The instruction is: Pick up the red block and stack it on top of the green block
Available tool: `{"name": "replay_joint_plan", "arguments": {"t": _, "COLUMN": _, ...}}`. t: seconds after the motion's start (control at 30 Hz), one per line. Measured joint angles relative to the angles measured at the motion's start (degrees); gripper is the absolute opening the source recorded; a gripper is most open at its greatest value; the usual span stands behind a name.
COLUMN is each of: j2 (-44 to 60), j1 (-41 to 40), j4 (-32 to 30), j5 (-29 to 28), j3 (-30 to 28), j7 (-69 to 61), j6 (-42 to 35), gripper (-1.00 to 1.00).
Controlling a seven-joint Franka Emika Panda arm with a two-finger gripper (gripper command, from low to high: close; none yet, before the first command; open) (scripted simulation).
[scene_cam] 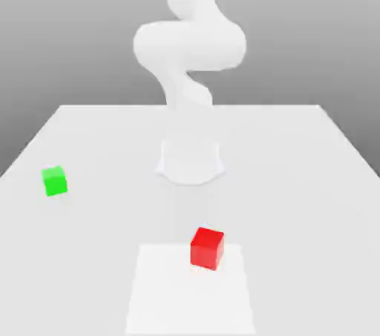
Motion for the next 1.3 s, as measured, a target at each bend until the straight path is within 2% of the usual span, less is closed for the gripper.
{"name": "replay_joint_plan", "arguments": {"t": 0.4, "j2": 22.04, "j1": -1.45, "j4": -20.32, "j5": 2.24, "j3": 5.08, "j7": 12.56, "j6": 16.46, "gripper": 0.0}}
{"name": "replay_joint_plan", "arguments": {"t": 0.57, "j2": 34.46, "j1": -2.08, "j4": -29.29, "j5": 1.76, "j3": 7.33, "j7": 19.66, "j6": 25.48, "gripper": 0.0}}
{"name": "replay_joint_plan", "arguments": {"t": 0.8, "j2": 51.7, "j1": 1.04, "j4": -29.22, "j5": -5.72, "j3": 2.57, "j7": 26.6, "j6": 39.52, "gripper": 0.0}}
{"name": "replay_joint_plan", "arguments": {"t": 0.83, "j2": 52.92, "j1": 1.7, "j4": -29.05, "j5": -6.09, "j3": 1.82, "j7": 26.89, "j6": 40.57, "gripper": -1.0}}
{"name": "replay_joint_plan", "arguments": {"t": 1.07, "j2": 52.81, "j1": 1.67, "j4": -29.08, "j5": -6.22, "j3": 1.85, "j7": 27.03, "j6": 40.54, "gripper": -1.0}}
{"name": "replay_joint_plan", "arguments": {"t": 1.3, "j2": 39.58, "j1": 1.86, "j4": -30.99, "j5": -0.09, "j3": 3.45, "j7": 22.62, "j6": 29.26, "gripper": -1.0}}
